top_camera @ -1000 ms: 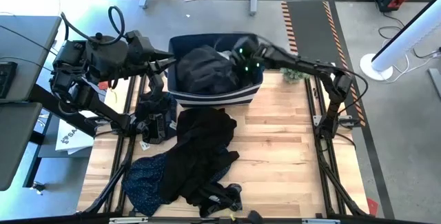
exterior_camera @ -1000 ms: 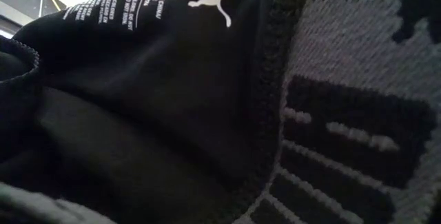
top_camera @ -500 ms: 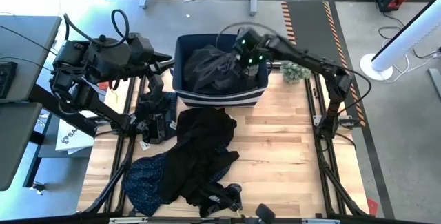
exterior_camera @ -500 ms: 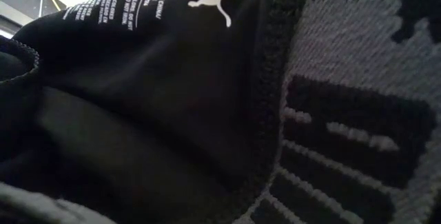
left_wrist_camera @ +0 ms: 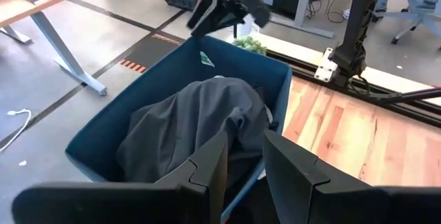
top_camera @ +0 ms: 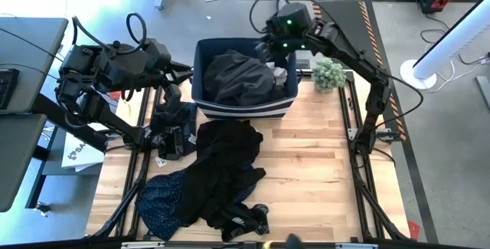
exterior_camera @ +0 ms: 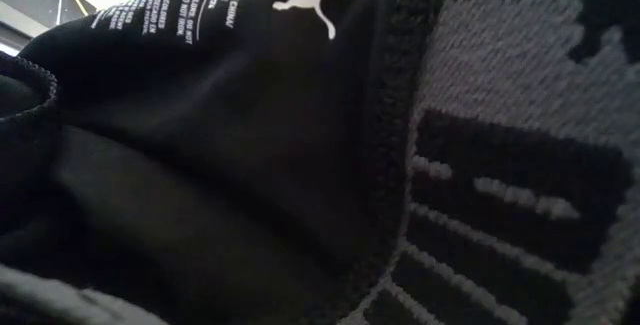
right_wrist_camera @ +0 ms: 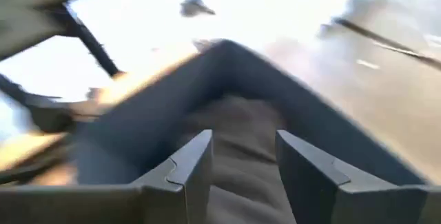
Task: Sort clothes
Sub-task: Put the black shorts into the laundry bin, then put the black shirt into the laundry bin
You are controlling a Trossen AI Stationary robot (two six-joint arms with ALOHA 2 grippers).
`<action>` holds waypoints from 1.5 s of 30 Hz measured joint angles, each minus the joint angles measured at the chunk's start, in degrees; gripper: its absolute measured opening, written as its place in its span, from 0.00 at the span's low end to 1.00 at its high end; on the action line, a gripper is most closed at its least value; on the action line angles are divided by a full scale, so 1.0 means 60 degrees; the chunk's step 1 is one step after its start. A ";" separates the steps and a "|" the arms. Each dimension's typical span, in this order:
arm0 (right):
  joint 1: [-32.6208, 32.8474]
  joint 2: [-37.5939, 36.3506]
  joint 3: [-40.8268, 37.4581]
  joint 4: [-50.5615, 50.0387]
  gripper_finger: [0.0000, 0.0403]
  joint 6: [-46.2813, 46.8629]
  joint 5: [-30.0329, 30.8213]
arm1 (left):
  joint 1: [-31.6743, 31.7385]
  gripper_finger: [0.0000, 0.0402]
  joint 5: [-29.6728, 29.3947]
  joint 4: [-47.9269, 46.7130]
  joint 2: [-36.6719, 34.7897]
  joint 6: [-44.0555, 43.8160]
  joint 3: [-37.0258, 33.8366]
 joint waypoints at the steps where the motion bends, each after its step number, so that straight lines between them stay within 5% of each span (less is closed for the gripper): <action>1: 0.0052 0.0029 -0.0130 0.0436 0.38 -0.0035 -0.0514 | 0.0000 0.22 0.0012 0.0002 0.0000 0.0000 0.0000; 6: 0.0189 0.0492 -0.1199 0.1743 0.38 0.0412 -0.3144 | 0.0000 0.22 0.0026 -0.0008 0.0000 -0.0040 0.0000; 9: 0.0268 0.0889 -0.2214 0.1594 0.38 0.0343 -0.3712 | 0.0000 0.22 0.0158 -0.0170 0.0000 -0.0141 0.0000; 12: 0.0360 0.1219 -0.3545 0.1517 0.38 0.0044 -0.3237 | -0.0004 0.22 0.0195 -0.0381 0.0000 -0.0348 0.0000; 17: 0.0294 0.1634 -0.5363 0.1707 0.38 0.1138 -0.0918 | 0.0000 0.22 0.0194 -0.0513 0.0000 -0.0493 0.0000; 22: 0.0092 0.1721 -0.6156 0.2305 0.38 0.1466 -0.0695 | 0.0000 0.22 0.0192 -0.0664 0.0000 -0.0499 0.0000; 27: 0.0053 0.1788 -0.5045 0.1387 0.38 0.1256 -0.0893 | 0.0000 0.22 0.0203 -0.0745 0.0000 -0.0525 0.0000; 39: 0.0387 0.1749 0.1043 -0.3762 0.38 -0.0112 -0.1874 | -0.0097 0.22 0.0692 -0.0878 0.0000 -0.1214 -0.0270; 45: 0.1354 -0.0559 -0.0509 -0.2344 0.38 -0.1487 -0.2915 | -0.0657 0.22 0.1108 -0.0870 -0.0007 -0.1489 -0.1817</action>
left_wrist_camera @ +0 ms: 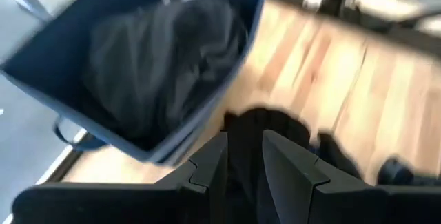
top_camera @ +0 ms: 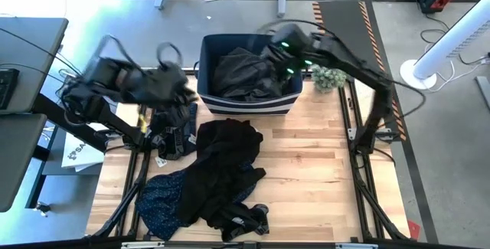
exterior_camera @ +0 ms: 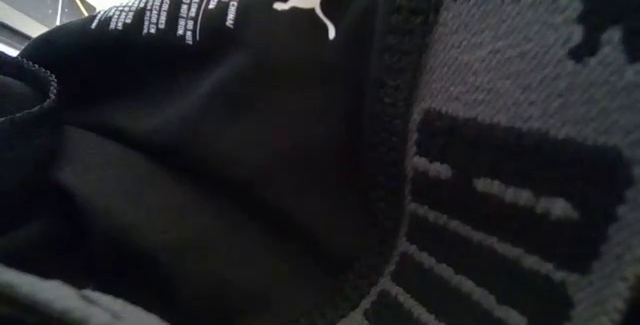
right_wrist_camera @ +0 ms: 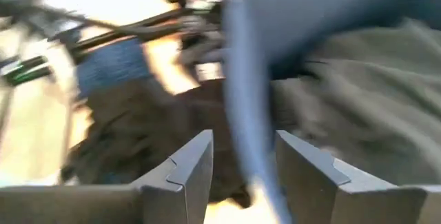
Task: Sort clothes
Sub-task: Put the black shirt into the laundry bin
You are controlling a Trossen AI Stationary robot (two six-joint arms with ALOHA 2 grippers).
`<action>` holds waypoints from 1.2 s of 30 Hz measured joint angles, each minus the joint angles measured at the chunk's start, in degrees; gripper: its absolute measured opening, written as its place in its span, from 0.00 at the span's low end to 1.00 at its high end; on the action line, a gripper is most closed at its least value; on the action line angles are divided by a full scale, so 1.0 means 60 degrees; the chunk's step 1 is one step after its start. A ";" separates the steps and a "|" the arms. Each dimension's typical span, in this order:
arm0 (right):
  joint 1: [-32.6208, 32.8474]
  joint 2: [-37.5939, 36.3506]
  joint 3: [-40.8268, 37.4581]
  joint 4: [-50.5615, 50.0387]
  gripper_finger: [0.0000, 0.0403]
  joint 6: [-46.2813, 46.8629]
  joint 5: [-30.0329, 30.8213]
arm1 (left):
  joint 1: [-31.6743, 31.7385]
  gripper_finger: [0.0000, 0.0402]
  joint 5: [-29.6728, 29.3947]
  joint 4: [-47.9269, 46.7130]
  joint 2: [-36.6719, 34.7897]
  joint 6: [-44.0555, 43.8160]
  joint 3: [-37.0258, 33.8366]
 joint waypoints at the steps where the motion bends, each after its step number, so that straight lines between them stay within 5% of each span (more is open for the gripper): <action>1: 0.0193 -0.0448 -0.0316 0.0063 0.38 -0.0134 -0.0182 | -0.0110 0.22 0.0039 0.0010 0.0004 -0.0170 -0.0416; 6: 0.0984 -0.2326 -0.1801 0.0371 0.38 0.0316 -0.0047 | -0.0352 0.22 0.0294 0.0182 0.0014 -0.2480 -0.3044; 12: 0.1419 -0.4141 -0.3363 0.0452 0.38 0.1170 0.1526 | -0.0312 0.24 0.2889 0.2959 0.0018 -0.3926 -0.6533; 20: 0.1432 -0.5850 -0.5261 0.0455 0.38 0.2001 0.1796 | -0.0117 0.44 0.4850 0.6425 0.0018 -0.6803 -1.0361; 29: 0.1432 -0.6797 -0.6958 0.0809 0.38 0.2804 0.1788 | 0.0065 0.62 0.3898 0.7926 0.0438 -0.8153 -1.1896; 33: 0.1432 -0.6889 -0.7558 0.1498 0.38 0.3013 0.1777 | 0.0137 0.57 0.4065 0.9899 0.1271 -0.7519 -1.2303; 36: 0.1432 -0.6882 -0.8106 0.2042 0.38 0.3220 0.1763 | 0.0175 0.44 0.4780 1.0993 0.1959 -0.6994 -1.2294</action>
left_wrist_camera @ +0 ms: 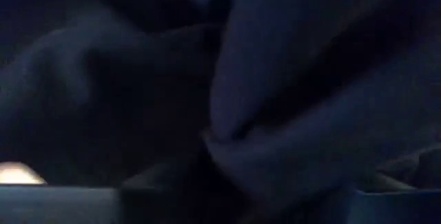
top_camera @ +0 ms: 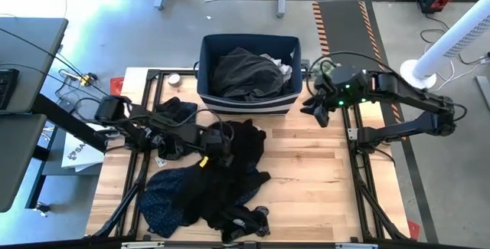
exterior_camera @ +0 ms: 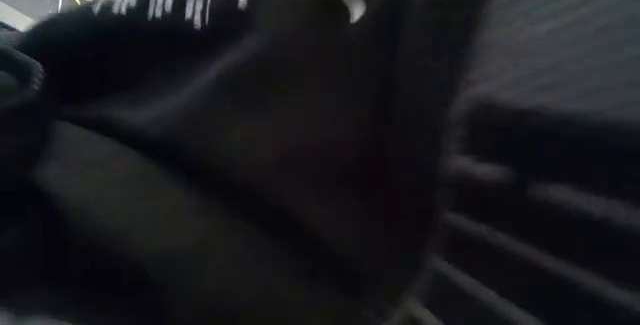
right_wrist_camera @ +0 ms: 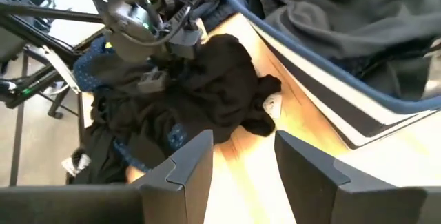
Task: Sort clothes
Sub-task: Put the black shirt into the laundry bin
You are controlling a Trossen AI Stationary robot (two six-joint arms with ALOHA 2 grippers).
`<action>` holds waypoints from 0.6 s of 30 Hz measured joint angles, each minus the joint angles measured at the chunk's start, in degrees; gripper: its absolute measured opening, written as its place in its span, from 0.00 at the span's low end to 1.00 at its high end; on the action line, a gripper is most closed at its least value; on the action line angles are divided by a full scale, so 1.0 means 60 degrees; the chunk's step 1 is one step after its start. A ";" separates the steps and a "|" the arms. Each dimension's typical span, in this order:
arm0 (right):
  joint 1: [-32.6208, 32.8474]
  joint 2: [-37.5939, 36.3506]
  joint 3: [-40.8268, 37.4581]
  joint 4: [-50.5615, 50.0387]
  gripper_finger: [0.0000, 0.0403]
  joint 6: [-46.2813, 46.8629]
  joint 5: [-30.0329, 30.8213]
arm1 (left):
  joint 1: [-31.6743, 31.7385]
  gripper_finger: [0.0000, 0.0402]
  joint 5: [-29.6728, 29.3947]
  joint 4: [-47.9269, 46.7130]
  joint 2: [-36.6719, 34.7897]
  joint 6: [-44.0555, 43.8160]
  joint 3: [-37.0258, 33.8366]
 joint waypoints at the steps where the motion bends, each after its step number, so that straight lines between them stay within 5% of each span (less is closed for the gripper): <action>1: 0.0000 0.0000 -0.0187 0.0140 0.38 0.0046 -0.0004 | 0.0004 0.38 0.0250 0.0205 0.0128 0.0169 0.0056; 6: 0.0004 0.0000 -0.1066 0.0349 0.38 0.0659 -0.0035 | -0.0003 0.05 0.0752 0.0017 -0.0147 0.1166 0.0527; 18: 0.0000 0.0395 -0.2036 0.1990 0.38 0.0780 -0.0701 | 0.0084 0.03 0.0444 -0.0505 -0.3177 0.3864 0.2701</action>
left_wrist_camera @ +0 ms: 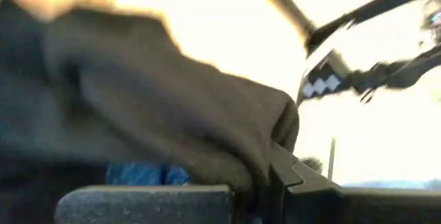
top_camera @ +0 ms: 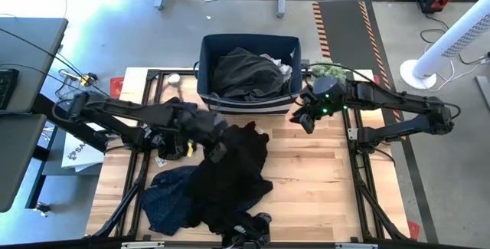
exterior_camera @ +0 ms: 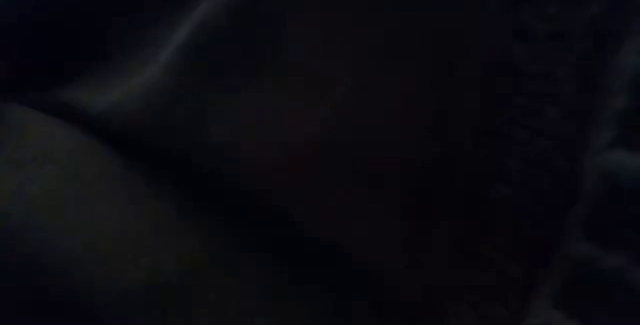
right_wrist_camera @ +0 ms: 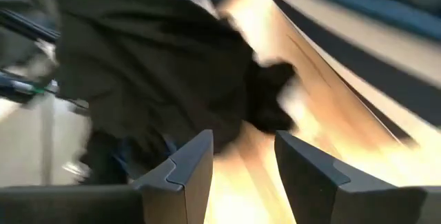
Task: Sort clothes
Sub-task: Put the black shirt into the laundry bin
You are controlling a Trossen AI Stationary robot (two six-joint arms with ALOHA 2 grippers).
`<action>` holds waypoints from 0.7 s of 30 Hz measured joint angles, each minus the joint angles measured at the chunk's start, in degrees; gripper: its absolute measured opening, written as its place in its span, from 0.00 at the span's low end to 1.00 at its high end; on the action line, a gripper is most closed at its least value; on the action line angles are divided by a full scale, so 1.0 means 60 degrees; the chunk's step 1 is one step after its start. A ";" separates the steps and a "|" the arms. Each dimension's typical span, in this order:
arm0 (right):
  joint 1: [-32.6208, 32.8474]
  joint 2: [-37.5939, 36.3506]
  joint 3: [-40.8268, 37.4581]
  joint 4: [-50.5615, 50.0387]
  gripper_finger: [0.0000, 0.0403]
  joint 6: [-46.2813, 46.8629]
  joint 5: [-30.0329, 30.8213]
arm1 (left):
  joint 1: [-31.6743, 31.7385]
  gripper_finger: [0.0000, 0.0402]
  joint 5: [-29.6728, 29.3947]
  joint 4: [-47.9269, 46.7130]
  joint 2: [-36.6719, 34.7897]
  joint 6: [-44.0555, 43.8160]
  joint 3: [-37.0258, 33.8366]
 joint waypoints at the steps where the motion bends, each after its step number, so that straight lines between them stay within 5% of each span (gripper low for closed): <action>1: 0.0000 0.0077 0.0000 0.0485 0.38 -0.0034 -0.0253 | 0.0039 0.03 -0.0229 -0.0018 -0.0131 0.0149 0.0300; 12: 0.0000 0.0296 0.0183 0.6888 0.39 -0.0196 -0.0924 | 0.1049 0.03 -0.1422 0.0009 -0.0130 0.2501 0.4033; 21: 0.0004 0.1321 0.2275 0.6241 0.60 -0.1701 -0.0675 | 0.1869 0.03 -0.1994 -0.0006 -0.0032 0.3532 0.4430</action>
